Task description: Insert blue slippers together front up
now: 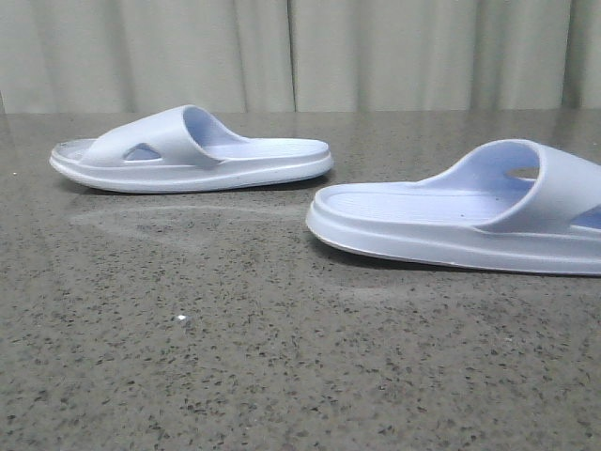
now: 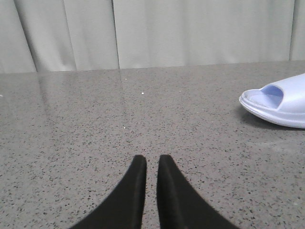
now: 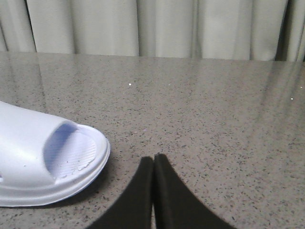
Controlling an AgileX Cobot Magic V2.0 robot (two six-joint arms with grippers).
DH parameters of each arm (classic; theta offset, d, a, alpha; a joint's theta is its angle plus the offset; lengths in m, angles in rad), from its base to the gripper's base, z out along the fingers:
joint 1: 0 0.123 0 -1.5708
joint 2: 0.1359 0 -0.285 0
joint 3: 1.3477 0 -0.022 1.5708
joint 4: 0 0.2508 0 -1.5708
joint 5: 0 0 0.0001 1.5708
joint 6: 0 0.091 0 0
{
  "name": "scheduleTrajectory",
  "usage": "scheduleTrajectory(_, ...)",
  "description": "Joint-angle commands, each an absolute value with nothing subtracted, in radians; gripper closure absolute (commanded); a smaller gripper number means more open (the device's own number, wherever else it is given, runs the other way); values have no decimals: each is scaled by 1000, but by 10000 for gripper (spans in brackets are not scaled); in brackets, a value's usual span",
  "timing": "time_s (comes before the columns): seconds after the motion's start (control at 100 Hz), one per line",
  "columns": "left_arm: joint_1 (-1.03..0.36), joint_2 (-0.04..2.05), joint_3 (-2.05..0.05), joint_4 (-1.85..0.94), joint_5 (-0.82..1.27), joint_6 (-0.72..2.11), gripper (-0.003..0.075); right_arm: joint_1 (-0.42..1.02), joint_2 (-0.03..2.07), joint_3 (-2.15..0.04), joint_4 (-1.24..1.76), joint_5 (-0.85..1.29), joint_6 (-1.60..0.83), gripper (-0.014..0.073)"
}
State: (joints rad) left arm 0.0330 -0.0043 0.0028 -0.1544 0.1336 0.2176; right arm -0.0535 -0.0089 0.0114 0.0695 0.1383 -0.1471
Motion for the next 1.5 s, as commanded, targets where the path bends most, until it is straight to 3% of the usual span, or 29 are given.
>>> scheduleTrajectory(0.0, 37, -22, 12, -159, 48, 209, 705, -52, -23, 31, 62, 65, -148, 678)
scheduleTrajectory(0.78, 37, -22, 12, -159, 48, 209, 705, -52, -23, 31, 62, 65, -148, 678)
scheduleTrajectory(0.93, 37, -22, 12, -171, 26, 209, 705, -52, -23, 31, 193, 28, -148, 678)
scheduleTrajectory(1.49, 37, -22, 2, -791, -27, 209, 705, -52, -23, 19, 738, -13, -148, 678)
